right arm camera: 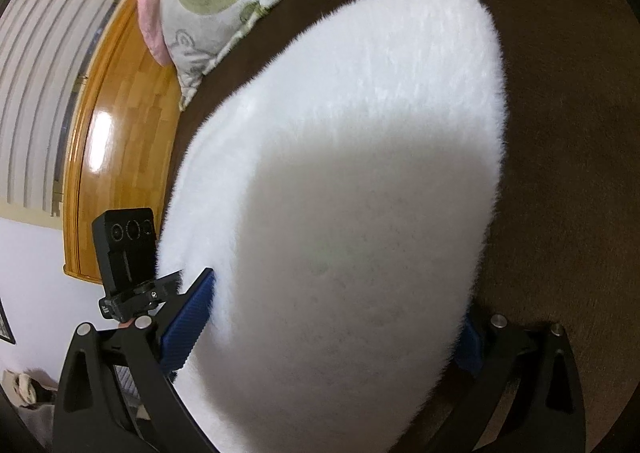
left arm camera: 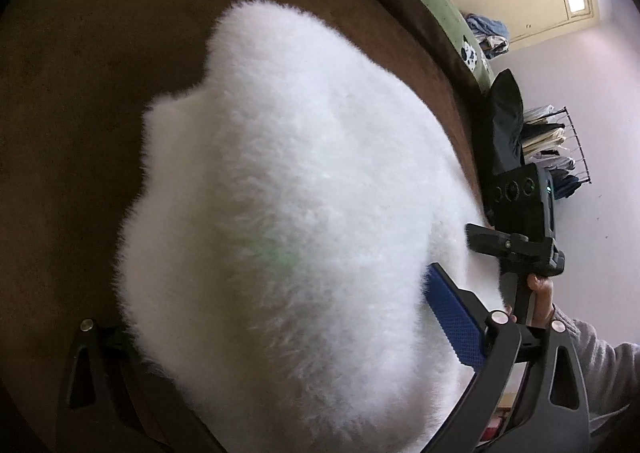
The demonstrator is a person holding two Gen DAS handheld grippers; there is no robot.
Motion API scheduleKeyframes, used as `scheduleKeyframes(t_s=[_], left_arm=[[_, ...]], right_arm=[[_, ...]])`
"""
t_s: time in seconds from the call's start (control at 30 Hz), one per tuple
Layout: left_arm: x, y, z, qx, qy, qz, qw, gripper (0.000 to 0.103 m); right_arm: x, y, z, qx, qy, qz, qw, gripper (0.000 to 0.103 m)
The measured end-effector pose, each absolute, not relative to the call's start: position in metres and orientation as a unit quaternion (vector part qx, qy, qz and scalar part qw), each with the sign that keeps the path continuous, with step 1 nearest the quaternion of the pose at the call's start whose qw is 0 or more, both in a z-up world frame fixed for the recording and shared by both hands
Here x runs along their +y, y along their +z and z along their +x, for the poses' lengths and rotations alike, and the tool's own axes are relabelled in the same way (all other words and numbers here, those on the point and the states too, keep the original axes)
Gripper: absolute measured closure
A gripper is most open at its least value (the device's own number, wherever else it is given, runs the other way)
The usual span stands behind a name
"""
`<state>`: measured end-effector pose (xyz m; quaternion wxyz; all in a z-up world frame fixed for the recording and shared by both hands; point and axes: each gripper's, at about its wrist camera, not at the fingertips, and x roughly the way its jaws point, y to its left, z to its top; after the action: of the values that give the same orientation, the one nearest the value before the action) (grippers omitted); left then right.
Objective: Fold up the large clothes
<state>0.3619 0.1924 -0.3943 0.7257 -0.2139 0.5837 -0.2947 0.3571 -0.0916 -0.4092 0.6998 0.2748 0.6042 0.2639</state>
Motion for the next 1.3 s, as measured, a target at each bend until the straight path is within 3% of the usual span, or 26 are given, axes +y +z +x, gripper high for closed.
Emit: scheduleKeyframes(t_s=[0.13,0.27,0.43,0.57,0.83,1.3], left_arm=[[0.184,-0.383,0.352,0.567,-0.302,-0.188,0.742,0.019],[0.202,-0.397,0.356,0.568,-0.301,-0.240,0.728,0.039],[0.201,-0.402,0.358,0.569,-0.304,-0.251,0.722,0.048],[0.192,-0.393,0.355,0.562,-0.292,-0.216,0.743,0.052],[0.179,-0.373,0.351,0.551,-0.272,-0.179,0.768,0.056],[0.174,-0.295,0.328,0.573,-0.235,-0.167,0.767,0.057]], right_arm=[[-0.091,-0.399,0.347,0.588,0.266,0.248,0.722,0.017],[-0.098,-0.406,0.344,0.583,0.260,0.271,0.720,0.024],[-0.098,-0.404,0.344,0.584,0.263,0.249,0.726,0.037],[-0.096,-0.398,0.343,0.576,0.261,0.241,0.736,0.046],[-0.092,-0.373,0.334,0.548,0.278,0.243,0.751,0.054],[-0.075,-0.278,0.315,0.543,0.309,0.235,0.744,0.056]])
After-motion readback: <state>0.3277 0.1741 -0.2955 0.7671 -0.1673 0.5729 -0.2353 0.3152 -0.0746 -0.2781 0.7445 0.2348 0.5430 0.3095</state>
